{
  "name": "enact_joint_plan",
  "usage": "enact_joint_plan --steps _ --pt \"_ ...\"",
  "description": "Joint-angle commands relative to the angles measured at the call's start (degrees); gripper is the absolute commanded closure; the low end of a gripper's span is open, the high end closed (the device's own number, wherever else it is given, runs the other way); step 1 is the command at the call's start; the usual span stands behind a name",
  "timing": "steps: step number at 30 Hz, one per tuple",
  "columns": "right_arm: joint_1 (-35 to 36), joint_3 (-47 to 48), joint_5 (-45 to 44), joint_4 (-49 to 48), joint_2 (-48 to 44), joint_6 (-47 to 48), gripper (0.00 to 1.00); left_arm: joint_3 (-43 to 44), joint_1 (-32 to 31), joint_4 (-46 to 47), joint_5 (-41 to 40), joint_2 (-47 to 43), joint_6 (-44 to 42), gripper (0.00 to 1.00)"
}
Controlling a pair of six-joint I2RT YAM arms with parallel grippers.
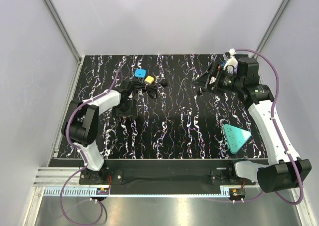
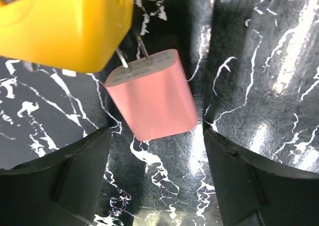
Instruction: Insert the plug
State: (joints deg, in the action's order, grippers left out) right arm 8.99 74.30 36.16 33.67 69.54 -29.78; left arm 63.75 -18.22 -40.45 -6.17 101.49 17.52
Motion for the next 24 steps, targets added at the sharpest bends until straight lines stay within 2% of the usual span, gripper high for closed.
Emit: enact_joint_plan --steps 1,4,24 --pt "0.15 0.23 0.58 -1.77 0.25 -0.19 0.00 3.22 0.29 -0.33 -2.35 1.34 2.25 0.22" --pt "0.06 0.14 0.58 -1.59 0.42 -0.19 0.00 4.45 0.29 -0.42 -2.09 2.30 2.96 0.25" --pt "0.85 -1.00 -0.65 -1.41 1.48 0.16 0.00 8.23 3.10 -1.04 -1.56 5.47 4.89 0.27"
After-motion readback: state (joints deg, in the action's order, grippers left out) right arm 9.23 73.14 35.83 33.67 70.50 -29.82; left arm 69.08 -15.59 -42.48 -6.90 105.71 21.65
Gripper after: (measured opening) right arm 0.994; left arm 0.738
